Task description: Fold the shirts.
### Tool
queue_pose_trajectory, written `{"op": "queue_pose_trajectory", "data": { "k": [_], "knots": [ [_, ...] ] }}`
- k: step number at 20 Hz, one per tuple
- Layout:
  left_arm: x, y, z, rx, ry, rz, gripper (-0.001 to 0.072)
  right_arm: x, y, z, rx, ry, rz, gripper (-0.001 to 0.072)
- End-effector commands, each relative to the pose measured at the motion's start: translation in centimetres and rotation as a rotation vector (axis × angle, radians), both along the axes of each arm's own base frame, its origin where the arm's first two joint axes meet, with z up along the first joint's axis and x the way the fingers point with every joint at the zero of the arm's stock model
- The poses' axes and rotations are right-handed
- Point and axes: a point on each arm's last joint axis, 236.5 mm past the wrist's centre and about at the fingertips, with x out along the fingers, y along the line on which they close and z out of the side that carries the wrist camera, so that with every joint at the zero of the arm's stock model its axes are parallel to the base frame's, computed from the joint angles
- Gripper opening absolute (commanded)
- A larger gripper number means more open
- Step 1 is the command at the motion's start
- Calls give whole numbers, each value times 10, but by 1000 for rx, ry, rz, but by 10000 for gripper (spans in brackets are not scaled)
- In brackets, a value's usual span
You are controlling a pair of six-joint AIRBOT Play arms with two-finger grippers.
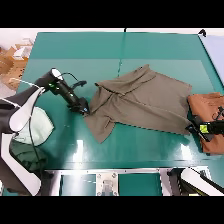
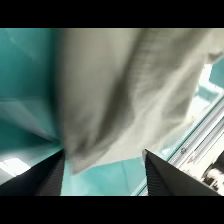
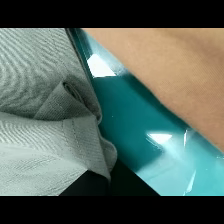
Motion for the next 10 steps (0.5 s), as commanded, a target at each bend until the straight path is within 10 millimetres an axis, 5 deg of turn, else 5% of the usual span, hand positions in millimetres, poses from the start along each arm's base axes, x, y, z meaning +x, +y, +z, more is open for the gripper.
{"op": "queue_pose_trajectory", "data": {
  "k": [1, 4, 7, 10],
  "knots": [
    [-5, -3, -20, 107, -66, -99, 558, 0, 0, 0, -1, -1, 4, 15],
    [13, -10, -28, 125, -138, -50, 545, 0, 0, 0, -1, -1, 4, 15],
    [22, -11, -30, 133, -167, -19, 27, 2, 1, 1, 5, -9, 6, 15],
    [24, -33, 6, 30, -149, -21, 25, 31, 24, 24, 105, -143, 47, 15]
  ]
}}
